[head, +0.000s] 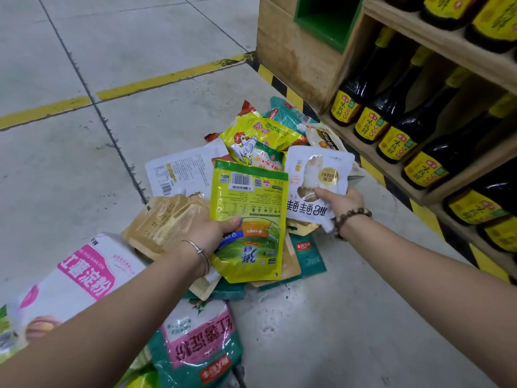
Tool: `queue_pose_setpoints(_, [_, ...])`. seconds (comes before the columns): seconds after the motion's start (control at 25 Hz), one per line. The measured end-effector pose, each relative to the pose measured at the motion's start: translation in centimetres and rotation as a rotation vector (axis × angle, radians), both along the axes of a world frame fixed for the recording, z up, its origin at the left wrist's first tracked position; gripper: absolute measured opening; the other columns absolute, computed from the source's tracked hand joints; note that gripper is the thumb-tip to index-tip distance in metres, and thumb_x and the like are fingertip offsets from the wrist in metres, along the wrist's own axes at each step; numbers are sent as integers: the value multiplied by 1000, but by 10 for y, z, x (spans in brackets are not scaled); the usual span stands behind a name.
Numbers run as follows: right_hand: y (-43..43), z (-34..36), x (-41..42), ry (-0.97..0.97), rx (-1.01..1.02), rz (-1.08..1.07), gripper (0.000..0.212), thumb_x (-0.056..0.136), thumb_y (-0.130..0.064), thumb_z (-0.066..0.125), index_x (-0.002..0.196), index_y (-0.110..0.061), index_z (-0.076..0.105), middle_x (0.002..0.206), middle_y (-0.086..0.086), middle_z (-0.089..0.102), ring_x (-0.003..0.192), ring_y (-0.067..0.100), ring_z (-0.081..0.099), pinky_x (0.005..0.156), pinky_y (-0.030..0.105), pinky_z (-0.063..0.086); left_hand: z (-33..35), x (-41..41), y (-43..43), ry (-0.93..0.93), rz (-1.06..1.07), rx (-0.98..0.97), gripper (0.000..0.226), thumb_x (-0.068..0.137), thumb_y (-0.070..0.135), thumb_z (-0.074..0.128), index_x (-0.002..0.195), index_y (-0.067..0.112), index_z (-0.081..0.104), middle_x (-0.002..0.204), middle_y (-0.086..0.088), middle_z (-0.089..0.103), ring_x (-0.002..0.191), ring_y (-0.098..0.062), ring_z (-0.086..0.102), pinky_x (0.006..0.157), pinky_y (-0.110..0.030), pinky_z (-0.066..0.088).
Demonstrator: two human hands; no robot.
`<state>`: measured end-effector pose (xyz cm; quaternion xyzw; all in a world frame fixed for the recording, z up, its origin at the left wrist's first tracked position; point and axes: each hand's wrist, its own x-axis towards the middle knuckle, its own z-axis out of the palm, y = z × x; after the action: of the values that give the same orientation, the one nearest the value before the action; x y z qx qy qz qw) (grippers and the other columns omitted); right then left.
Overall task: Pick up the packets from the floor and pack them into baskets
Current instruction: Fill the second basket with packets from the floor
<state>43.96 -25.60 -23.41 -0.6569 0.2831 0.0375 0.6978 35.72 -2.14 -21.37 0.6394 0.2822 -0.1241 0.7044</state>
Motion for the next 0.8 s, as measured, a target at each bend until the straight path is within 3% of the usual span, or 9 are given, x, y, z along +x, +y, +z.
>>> queue_pose_setpoints(0.24, [-46, 60, -39, -133, -62, 23, 24, 80, 2, 69, 96, -15, 65, 88, 4, 71, 68, 17, 70, 58, 33, 57, 16, -8, -26, -88, 1, -49, 8, 83, 5, 67, 81, 12, 63, 79, -11, 68, 57, -17, 65, 55, -28, 54])
queue_pose_setpoints(0.32, [-63, 77, -61, -153, -106, 10, 23, 79, 2, 69, 93, -17, 65, 90, 5, 71, 74, 20, 70, 65, 38, 58, 22, -11, -45, -132, -25, -107, 13, 83, 4, 66, 79, 16, 63, 87, -12, 68, 66, -19, 65, 68, -32, 54])
queue_pose_setpoints(0.4, [-78, 90, -84, -156, -141, -20, 23, 79, 1, 70, 92, -17, 66, 93, 7, 72, 80, 25, 70, 71, 43, 57, 28, -15, -63, -157, -52, -134, 12, 83, 3, 66, 81, 14, 61, 88, -8, 66, 68, -19, 61, 70, -32, 51])
queue_pose_setpoints(0.52, [-101, 112, -120, -167, -165, -149, 21, 78, 0, 71, 93, -14, 66, 94, 10, 71, 83, 30, 69, 72, 45, 57, 40, -18, -95, -187, -125, -205, 13, 81, 4, 68, 92, 9, 64, 89, -10, 66, 68, -20, 62, 65, -31, 52])
queue_pose_setpoints(0.68, [-142, 150, -171, -189, -212, -351, 11, 82, -2, 67, 89, -10, 65, 90, 13, 70, 72, 26, 68, 65, 40, 59, 60, -28, -145, -227, -151, -321, 9, 78, 13, 73, 82, 16, 66, 85, -6, 68, 81, -26, 66, 79, -38, 54])
queue_pose_setpoints(0.8, [-171, 183, -207, -207, -269, -420, 12, 79, -2, 69, 88, -8, 65, 95, 19, 69, 80, 34, 69, 71, 49, 57, 76, -44, -186, -258, -194, -364, 12, 79, 18, 73, 89, 15, 68, 90, -7, 70, 87, -25, 68, 80, -36, 55])
